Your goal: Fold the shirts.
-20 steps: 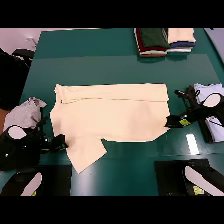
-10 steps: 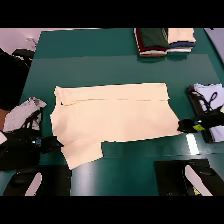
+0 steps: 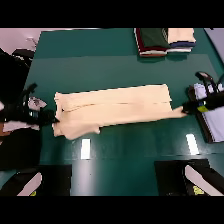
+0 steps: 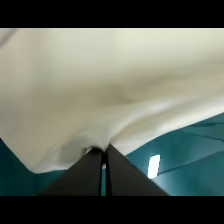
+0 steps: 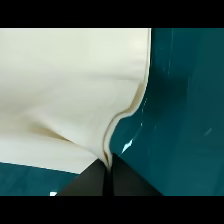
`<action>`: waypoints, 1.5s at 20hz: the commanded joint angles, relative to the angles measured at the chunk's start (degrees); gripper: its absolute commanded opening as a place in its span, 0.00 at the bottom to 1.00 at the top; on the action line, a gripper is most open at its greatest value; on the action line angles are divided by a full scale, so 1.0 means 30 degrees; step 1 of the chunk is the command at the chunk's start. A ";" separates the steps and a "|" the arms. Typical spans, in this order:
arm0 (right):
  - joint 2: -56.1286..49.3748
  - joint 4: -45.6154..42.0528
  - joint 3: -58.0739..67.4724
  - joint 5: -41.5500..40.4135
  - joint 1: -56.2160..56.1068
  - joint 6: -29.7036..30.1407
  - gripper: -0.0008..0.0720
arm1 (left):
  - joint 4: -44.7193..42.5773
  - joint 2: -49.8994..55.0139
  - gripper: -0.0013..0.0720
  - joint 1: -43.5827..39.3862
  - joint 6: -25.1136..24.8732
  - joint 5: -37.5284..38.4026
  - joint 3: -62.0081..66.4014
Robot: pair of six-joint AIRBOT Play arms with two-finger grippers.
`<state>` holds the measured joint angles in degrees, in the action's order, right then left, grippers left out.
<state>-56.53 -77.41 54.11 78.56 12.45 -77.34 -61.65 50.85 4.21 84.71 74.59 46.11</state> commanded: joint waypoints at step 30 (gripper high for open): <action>-1.4404 0.9122 0.7023 -0.0109 0.3512 0.2849 0.80 | 0.1253 1.2240 0.05 -0.3512 -0.1166 -0.5122 1.1628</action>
<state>-98.21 -56.80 79.13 79.83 22.39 -72.07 -58.30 87.55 -2.09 79.92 62.67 80.88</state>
